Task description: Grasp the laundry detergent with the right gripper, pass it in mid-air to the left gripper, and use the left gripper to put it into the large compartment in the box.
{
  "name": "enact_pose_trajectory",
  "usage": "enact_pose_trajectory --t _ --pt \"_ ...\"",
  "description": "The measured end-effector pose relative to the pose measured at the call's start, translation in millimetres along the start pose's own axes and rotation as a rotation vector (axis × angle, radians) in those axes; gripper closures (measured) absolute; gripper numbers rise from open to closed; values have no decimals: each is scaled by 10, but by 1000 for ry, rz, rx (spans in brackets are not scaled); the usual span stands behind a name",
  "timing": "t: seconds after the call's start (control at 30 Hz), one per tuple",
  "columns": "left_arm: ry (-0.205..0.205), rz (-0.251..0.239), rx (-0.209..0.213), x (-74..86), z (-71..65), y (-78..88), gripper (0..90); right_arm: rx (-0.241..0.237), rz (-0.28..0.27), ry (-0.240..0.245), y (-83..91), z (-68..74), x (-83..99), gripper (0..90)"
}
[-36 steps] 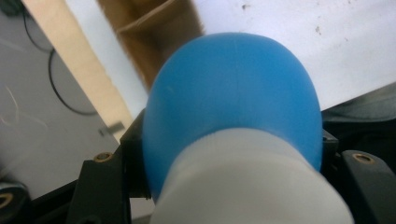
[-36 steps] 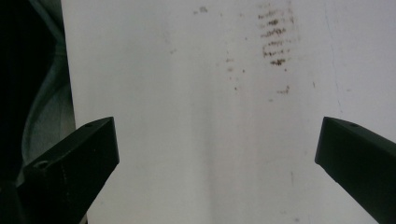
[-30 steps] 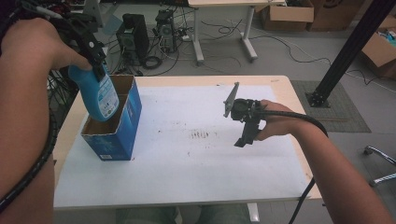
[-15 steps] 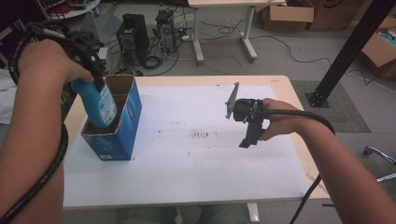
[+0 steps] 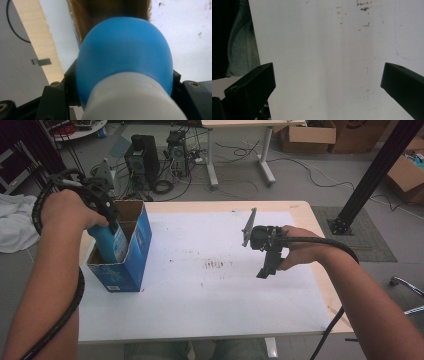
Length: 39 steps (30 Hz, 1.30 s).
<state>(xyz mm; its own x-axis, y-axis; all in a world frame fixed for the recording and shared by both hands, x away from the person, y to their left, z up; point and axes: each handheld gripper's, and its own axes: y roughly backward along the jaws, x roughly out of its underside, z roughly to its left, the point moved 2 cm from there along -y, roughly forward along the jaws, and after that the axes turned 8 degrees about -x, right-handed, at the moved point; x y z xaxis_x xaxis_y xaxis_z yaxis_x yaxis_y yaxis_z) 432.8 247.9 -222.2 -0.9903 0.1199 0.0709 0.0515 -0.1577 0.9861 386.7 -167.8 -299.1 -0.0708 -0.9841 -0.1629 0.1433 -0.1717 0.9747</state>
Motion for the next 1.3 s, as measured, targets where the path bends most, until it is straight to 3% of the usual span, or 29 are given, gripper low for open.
enact_pose_trajectory --t 0.2,0.4,0.53,0.7,1.07,1.3 --pt "-12 -17 -4 -37 -33 -176 384 -4 0 -13 -12 -16 29 0" --pt "7 -21 2 -72 -81 -356 384 -2 -5 -20 -8 -20 53 0" --pt "-7 0 8 -89 -81 -450 384 -5 -8 -19 -12 -25 65 0" --pt "4 5 17 -99 -91 -615 384 -14 -7 -28 -39 -25 85 0" --pt "16 4 -2 -117 -57 -765 384 -14 -16 -31 -37 -20 87 0" --pt "17 -3 24 -113 -63 -860 384 -16 -19 -34 -47 -27 103 0"
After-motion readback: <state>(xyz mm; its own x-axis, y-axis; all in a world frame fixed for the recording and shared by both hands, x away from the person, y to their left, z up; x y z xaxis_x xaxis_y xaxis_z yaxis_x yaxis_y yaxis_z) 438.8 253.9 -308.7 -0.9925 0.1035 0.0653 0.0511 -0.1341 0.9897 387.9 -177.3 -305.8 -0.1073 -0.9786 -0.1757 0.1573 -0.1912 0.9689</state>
